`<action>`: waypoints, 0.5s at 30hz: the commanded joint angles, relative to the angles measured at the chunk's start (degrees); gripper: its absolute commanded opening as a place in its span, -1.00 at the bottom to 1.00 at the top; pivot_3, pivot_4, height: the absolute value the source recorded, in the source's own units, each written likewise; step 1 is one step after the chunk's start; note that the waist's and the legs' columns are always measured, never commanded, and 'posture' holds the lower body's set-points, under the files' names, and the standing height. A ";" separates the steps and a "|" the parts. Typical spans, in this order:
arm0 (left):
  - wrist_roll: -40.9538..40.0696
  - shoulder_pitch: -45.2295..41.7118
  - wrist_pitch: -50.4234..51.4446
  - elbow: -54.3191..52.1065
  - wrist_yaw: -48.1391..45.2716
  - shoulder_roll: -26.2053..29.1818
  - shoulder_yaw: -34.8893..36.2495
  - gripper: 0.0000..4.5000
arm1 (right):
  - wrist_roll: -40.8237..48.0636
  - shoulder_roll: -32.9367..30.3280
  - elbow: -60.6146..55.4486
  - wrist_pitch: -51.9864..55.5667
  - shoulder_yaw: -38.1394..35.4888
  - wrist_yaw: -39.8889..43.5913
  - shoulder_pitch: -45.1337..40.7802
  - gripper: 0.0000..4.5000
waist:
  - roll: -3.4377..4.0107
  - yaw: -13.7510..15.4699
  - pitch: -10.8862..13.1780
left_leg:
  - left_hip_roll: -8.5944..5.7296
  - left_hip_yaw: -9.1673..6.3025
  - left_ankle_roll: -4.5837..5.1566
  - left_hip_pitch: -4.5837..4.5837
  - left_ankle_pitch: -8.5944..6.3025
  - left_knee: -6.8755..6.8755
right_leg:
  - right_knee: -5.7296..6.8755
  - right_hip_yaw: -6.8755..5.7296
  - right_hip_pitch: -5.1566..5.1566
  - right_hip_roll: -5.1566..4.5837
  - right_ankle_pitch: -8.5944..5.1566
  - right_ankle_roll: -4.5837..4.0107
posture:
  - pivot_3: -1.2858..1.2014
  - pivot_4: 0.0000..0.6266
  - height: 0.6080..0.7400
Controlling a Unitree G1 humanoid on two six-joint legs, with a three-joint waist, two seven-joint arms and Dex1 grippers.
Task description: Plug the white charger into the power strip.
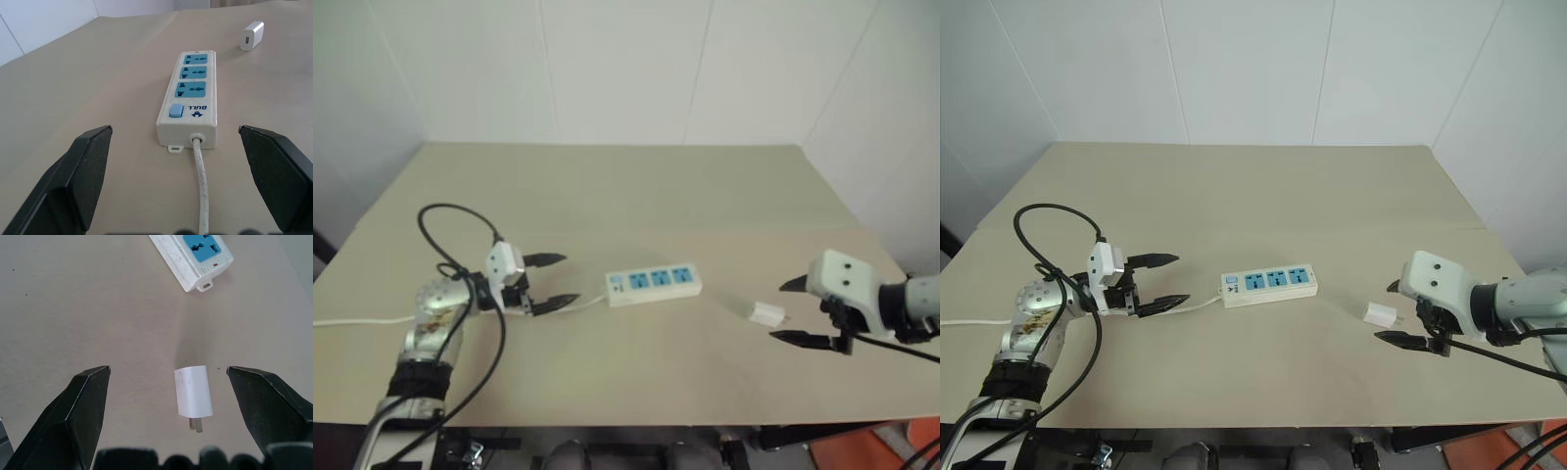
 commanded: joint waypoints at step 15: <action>2.27 -22.30 -17.63 42.26 -15.73 -10.76 0.93 1.00 | 1.50 1.02 -6.37 4.82 0.09 -2.57 -2.45 0.99 | 0.02 -0.02 -0.02 | -0.01 -0.14 0.07 -0.16 -0.03 0.17 | 0.02 0.00 -0.01 0.13 0.02 0.03 | 0.03 -0.52 1.00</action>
